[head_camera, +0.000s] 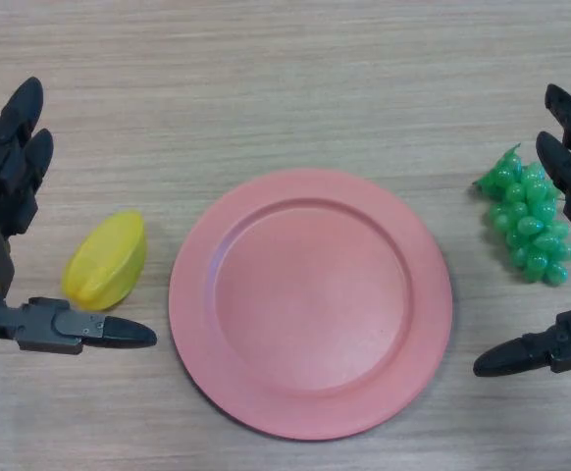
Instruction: Pick up the yellow starfruit and place it on the plate
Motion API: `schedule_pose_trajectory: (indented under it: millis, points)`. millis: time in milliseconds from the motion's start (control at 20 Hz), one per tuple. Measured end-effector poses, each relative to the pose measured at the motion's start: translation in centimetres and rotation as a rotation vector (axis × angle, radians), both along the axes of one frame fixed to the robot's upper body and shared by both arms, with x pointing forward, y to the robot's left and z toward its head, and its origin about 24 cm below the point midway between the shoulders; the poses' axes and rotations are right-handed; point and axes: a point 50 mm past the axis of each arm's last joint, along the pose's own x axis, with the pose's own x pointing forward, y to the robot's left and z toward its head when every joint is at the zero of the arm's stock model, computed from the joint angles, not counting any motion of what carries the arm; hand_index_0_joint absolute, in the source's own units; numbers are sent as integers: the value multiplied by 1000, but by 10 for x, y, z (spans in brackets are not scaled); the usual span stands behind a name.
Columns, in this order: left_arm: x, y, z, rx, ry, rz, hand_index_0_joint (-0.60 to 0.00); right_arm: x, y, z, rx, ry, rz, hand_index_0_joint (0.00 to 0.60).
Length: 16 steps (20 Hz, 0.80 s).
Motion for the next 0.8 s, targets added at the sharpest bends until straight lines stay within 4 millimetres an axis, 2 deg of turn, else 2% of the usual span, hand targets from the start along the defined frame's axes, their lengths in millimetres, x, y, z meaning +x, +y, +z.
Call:
schedule_pose_trajectory:
  millis: [400, 650, 800]
  points:
    - [0, 0, 0, -10, 2, -10, 0, 0, 0, 0, 3, -2, -5, 0]
    - [19, 16, -14, 68, -8, 105, 0, -1, 0, -1, 4, 2, -5, 0]
    - [28, 22, -14, 126, -6, 181, 0, -2, -1, -2, 4, 9, -7, 0]
